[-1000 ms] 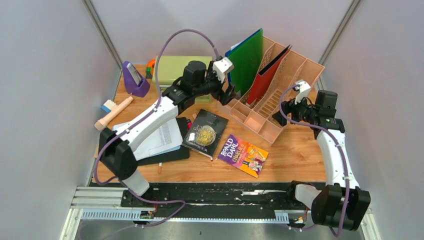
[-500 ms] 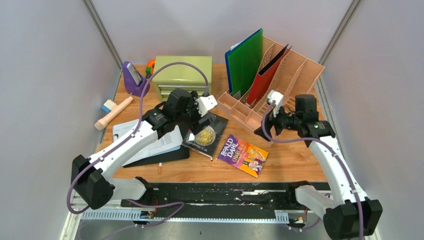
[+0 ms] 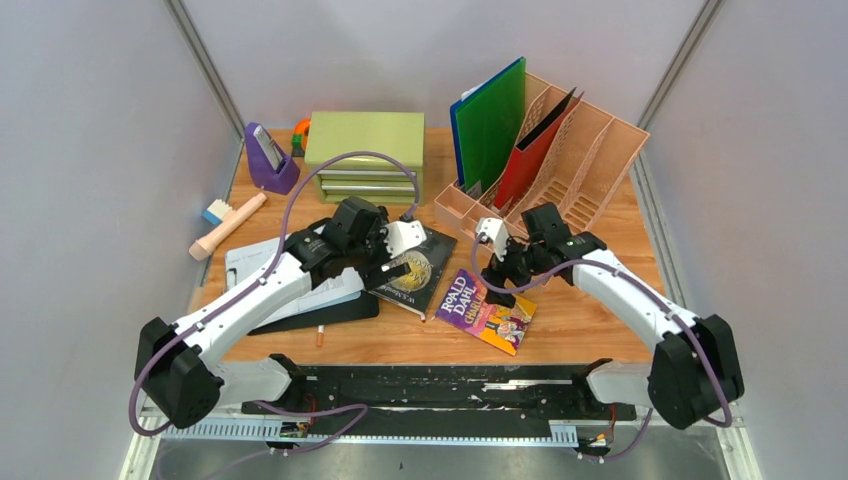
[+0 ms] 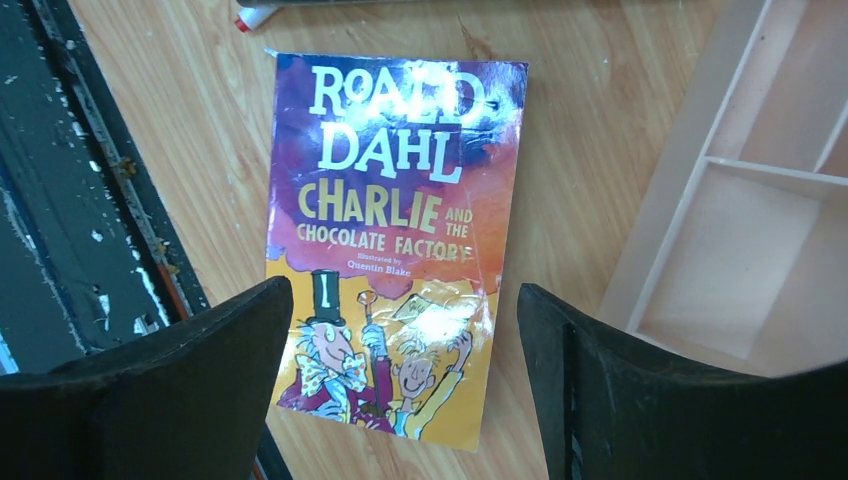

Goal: Organize the desk
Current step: Place the folder in the storage box, then pick up the book from the center of the board.

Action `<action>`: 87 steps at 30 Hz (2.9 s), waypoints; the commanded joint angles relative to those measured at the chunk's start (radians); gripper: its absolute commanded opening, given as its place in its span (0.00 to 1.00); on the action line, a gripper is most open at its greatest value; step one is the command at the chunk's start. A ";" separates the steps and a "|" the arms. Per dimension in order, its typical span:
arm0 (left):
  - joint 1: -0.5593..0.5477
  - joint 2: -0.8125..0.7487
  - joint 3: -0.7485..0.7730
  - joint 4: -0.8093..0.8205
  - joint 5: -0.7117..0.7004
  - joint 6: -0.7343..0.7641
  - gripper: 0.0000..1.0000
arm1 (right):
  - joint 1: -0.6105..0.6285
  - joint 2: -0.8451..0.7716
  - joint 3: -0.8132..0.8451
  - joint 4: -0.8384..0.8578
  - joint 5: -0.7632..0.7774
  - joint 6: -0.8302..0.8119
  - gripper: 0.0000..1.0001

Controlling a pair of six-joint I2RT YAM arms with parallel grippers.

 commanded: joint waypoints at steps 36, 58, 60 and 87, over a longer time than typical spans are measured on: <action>0.127 -0.194 -0.091 0.093 0.043 -0.086 1.00 | 0.087 0.405 0.339 -0.120 0.103 0.021 0.00; 0.143 -0.199 -0.082 0.111 0.030 -0.107 1.00 | 0.087 0.311 0.573 -0.217 0.009 0.048 0.00; 0.143 -0.197 -0.082 0.111 0.029 -0.109 1.00 | 0.087 0.339 0.575 -0.196 -0.004 0.073 0.00; 0.166 -0.215 -0.113 0.120 0.026 -0.115 1.00 | 0.087 0.661 0.576 -0.088 0.035 0.084 0.82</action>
